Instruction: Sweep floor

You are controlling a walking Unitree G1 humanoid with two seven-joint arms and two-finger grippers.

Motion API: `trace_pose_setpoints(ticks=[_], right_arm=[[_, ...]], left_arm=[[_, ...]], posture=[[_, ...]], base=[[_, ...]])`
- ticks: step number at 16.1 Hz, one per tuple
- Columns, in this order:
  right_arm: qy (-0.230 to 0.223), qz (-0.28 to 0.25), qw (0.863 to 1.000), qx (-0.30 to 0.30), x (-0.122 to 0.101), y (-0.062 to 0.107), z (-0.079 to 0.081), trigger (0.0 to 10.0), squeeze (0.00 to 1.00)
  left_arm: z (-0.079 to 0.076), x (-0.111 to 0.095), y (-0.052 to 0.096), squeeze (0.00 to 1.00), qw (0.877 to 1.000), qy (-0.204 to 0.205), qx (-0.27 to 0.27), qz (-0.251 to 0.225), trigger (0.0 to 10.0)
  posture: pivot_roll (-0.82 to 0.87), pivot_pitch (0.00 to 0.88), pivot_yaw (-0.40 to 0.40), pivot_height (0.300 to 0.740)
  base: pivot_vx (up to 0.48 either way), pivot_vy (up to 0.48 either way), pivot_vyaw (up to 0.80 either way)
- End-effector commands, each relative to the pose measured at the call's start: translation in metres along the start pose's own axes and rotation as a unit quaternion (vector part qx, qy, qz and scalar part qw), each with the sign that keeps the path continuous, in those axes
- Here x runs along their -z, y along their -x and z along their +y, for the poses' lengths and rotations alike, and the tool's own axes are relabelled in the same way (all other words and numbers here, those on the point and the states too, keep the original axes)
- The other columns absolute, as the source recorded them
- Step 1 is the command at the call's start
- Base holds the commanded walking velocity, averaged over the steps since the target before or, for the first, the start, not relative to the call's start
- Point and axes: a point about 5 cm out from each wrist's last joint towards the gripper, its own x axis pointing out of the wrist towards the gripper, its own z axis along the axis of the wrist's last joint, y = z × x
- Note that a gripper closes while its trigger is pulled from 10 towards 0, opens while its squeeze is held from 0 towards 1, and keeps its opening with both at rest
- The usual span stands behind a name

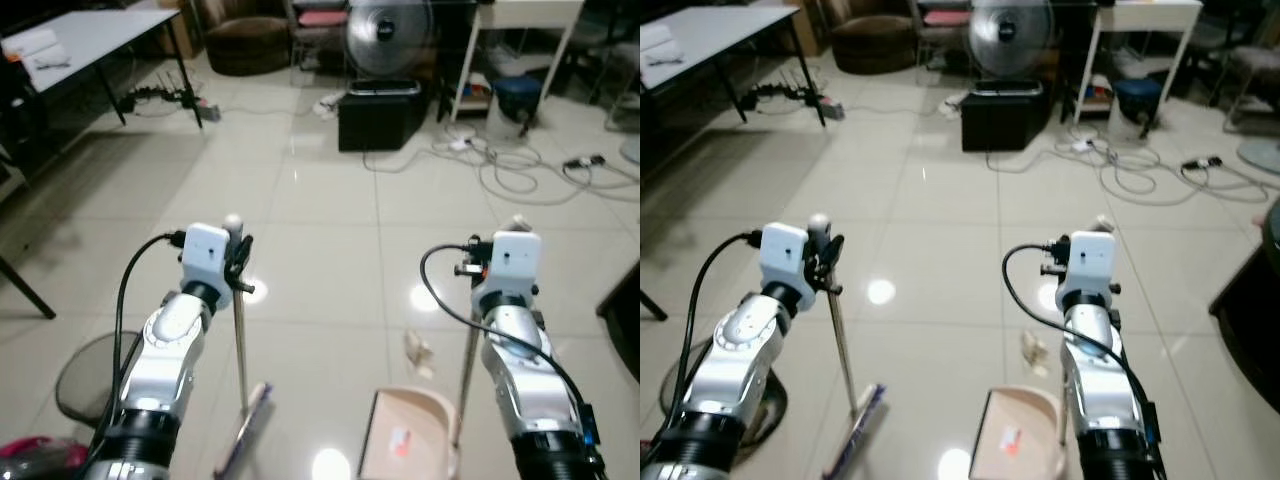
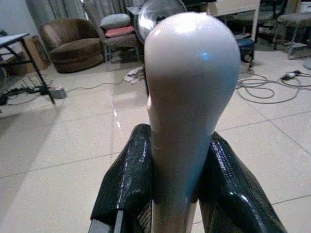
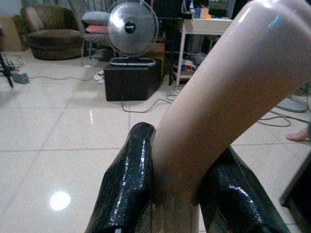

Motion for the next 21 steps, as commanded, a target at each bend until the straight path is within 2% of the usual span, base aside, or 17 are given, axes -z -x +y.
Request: trace_pose_setpoints(ticks=[1, 5, 8, 10, 14, 21], right_arm=[[0.006, -0.027, 1.0, 0.0, -0.012, -0.005, -0.001, 10.0, 0.0], [0.017, -0.026, 0.999, -0.007, -0.012, -0.004, 0.0, 10.0, 0.0], [-0.006, -0.019, 1.0, -0.007, -0.01, -0.003, 0.002, 10.0, 0.0], [-0.013, -0.013, 1.0, -0.006, -0.008, -0.003, 0.002, 10.0, 0.0], [-0.017, -0.008, 1.0, 0.001, -0.006, -0.004, -0.001, 10.0, 0.0], [-0.021, -0.007, 1.0, 0.013, -0.006, -0.003, -0.005, 10.0, 0.0]], left_arm=[[0.002, -0.011, -0.002, 0.0, 1.0, -0.012, -0.002, -0.024, 10.0], [0.002, -0.018, -0.005, 0.0, 0.999, -0.029, -0.005, -0.044, 10.0], [0.001, -0.021, -0.005, 0.0, 0.998, -0.031, -0.004, -0.055, 10.0], [0.0, -0.022, -0.006, 0.0, 0.998, -0.03, 0.001, -0.059, 10.0], [-0.001, -0.023, -0.008, 0.0, 0.998, -0.03, 0.008, -0.061, 10.0], [-0.001, -0.023, -0.01, 0.0, 0.997, -0.03, 0.015, -0.062, 10.0]], posture=[[-0.06, 0.0, 0.029, 0.74], [-0.06, 0.0, 0.035, 0.74], [-0.06, 0.0, 0.039, 0.74], [-0.06, 0.0, 0.04, 0.74], [-0.06, 0.0, 0.041, 0.74], [-0.06, 0.0, 0.049, 0.74]], base=[[0.0, 0.0, 0.0], [0.0, 0.0, 0.0], [0.0, 0.0, 0.0], [0.289, 0.0, -0.22], [0.359, 0.0, -0.72], [0.385, 0.0, 0.0]])
